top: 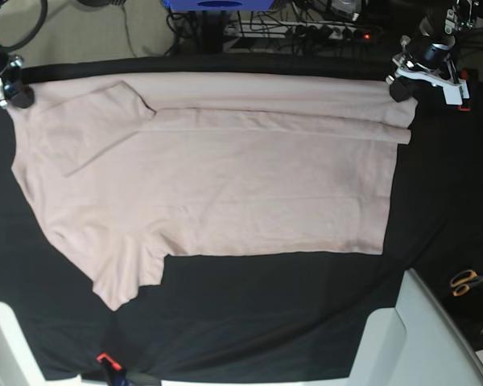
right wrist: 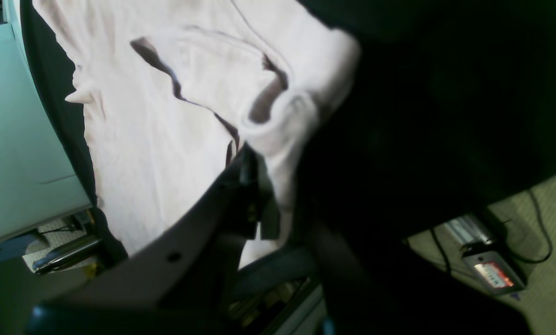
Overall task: Fold the T-shirt properly
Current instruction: 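Drag the folded shirt across the table toward the arms with both grippers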
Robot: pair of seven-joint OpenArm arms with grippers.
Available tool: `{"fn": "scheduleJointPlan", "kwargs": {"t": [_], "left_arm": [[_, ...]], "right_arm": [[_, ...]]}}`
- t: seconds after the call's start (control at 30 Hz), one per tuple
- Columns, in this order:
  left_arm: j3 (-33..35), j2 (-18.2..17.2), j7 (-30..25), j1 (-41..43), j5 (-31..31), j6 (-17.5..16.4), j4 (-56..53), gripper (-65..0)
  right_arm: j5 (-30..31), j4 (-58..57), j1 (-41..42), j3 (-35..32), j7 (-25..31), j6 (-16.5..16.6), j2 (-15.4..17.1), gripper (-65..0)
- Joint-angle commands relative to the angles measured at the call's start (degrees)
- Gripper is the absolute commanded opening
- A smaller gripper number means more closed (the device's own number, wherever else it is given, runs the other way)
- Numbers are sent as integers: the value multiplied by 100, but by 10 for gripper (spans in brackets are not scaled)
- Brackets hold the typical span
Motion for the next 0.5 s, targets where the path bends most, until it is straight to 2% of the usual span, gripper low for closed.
{"fn": "scheduleJointPlan", "kwargs": {"t": [0.0, 0.17, 0.47], "left_arm": [[-61, 93, -99, 51, 151, -20, 67, -650], [-78, 533, -99, 51, 1030, -20, 67, -650], [-87, 577, -99, 42, 1091, -20, 67, -650]], "right_arm": [[82, 101, -8, 23, 35, 53, 124, -650], [82, 101, -8, 23, 53, 53, 124, -650], [82, 92, -78, 23, 79, 53, 124, -648]]}}
